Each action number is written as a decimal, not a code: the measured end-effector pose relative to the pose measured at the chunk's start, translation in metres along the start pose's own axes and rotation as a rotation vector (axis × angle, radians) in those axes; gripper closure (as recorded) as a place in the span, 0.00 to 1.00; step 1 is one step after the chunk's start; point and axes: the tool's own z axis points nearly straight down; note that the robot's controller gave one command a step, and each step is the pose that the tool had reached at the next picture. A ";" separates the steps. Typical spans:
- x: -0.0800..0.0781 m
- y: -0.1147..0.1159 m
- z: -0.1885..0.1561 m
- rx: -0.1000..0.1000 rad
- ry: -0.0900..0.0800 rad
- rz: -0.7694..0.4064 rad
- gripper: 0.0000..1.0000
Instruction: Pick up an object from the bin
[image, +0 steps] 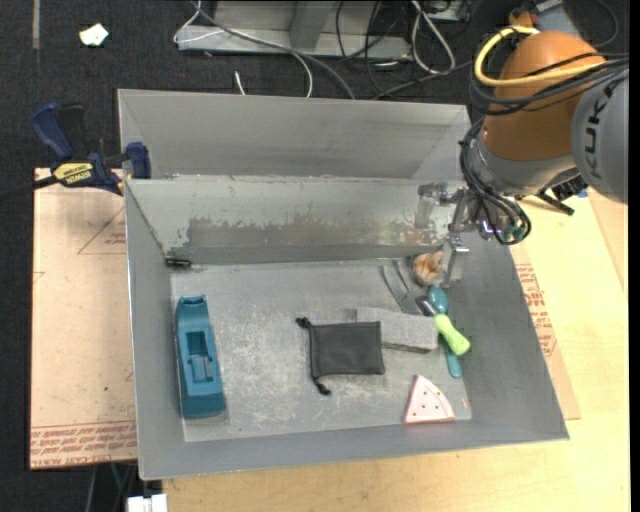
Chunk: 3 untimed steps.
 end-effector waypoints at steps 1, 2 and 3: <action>-0.001 0.000 -0.005 0.001 -0.008 -0.001 0.00; 0.032 0.021 0.065 0.001 -0.009 -0.029 0.00; 0.044 0.051 0.101 0.001 -0.016 -0.046 0.00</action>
Offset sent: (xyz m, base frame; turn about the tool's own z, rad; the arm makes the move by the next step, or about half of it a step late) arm -0.0549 0.0349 -0.1126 -0.0468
